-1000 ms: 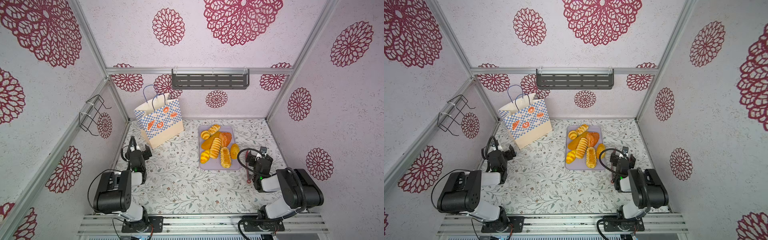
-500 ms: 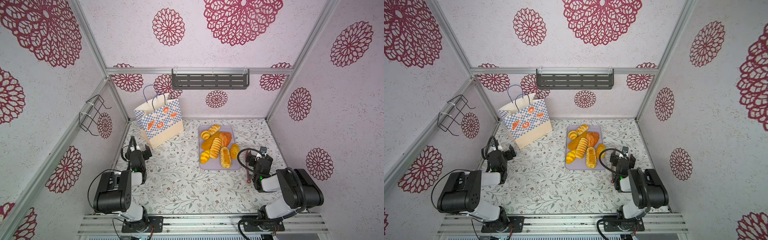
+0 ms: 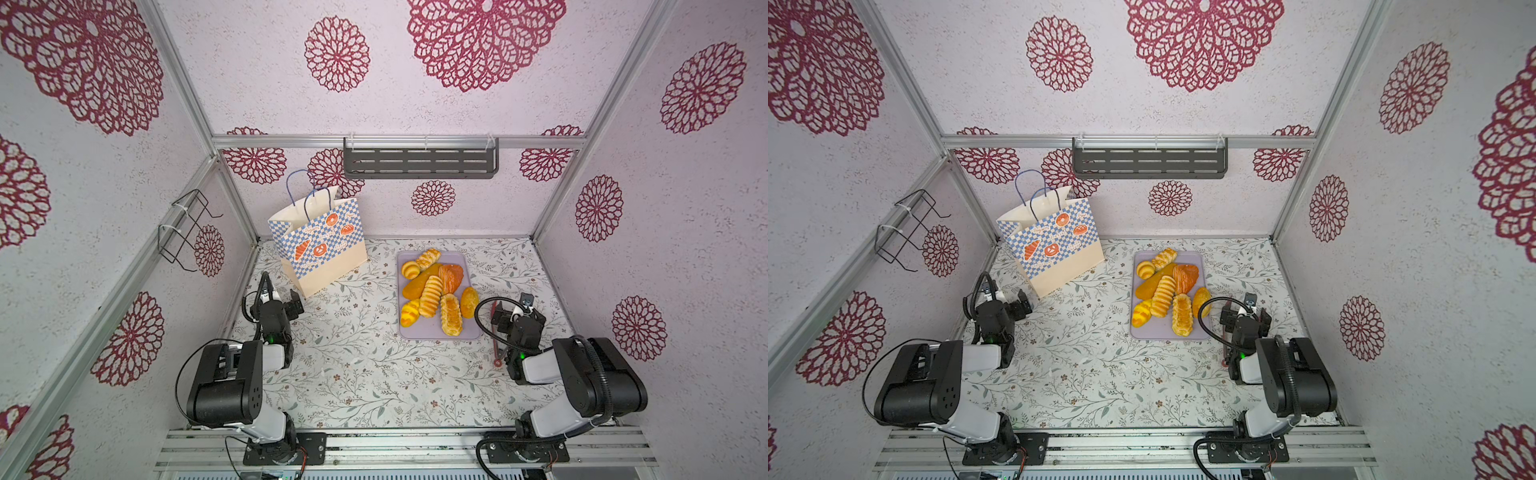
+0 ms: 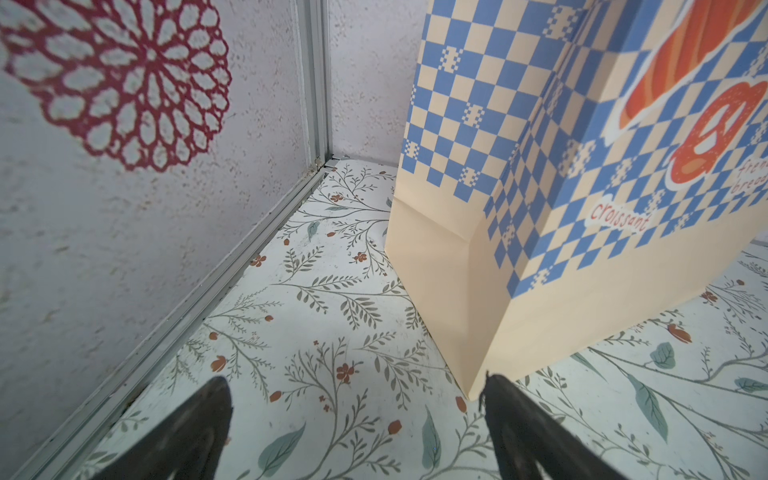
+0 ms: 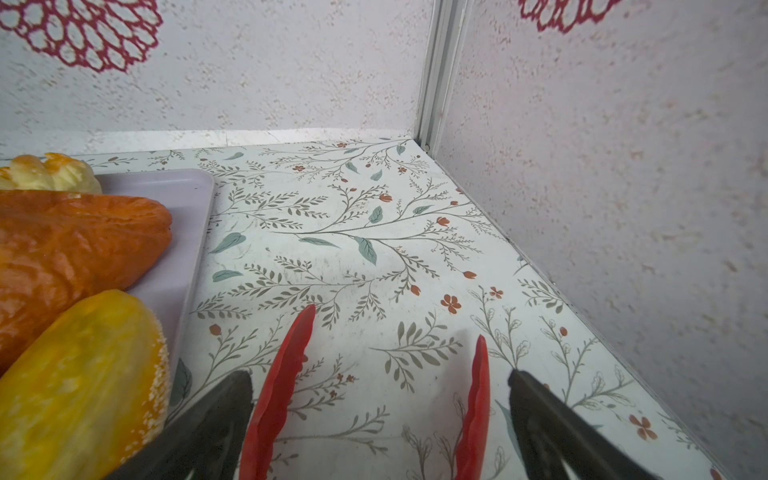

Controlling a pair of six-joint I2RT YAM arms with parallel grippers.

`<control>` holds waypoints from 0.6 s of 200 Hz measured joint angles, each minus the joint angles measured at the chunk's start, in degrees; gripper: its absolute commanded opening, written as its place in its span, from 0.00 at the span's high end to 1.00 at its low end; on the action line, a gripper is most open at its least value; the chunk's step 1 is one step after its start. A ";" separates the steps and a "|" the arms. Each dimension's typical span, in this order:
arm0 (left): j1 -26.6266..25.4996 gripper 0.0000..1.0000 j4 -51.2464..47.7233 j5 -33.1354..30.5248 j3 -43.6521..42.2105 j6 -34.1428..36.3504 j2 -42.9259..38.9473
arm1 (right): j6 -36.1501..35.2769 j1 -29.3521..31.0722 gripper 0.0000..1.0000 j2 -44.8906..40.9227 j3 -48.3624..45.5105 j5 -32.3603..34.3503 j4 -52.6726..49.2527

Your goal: Place the fake bread into the paper bag

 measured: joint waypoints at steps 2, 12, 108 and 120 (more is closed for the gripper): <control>0.00 0.03 -0.02 0.00 0.00 0.00 0.00 | 0.00 0.00 0.01 0.00 0.00 0.00 0.00; 0.00 0.03 0.00 0.00 0.00 0.00 0.00 | 0.00 0.00 0.01 0.00 0.00 0.02 0.00; -1.03 0.03 -31.04 -9.11 12.13 -9.05 -27.89 | 6.73 2.58 0.01 -20.41 10.99 6.80 -29.24; -0.87 0.03 -38.56 -10.86 16.68 -13.57 -32.15 | 11.10 2.54 0.06 -23.89 14.40 7.93 -36.04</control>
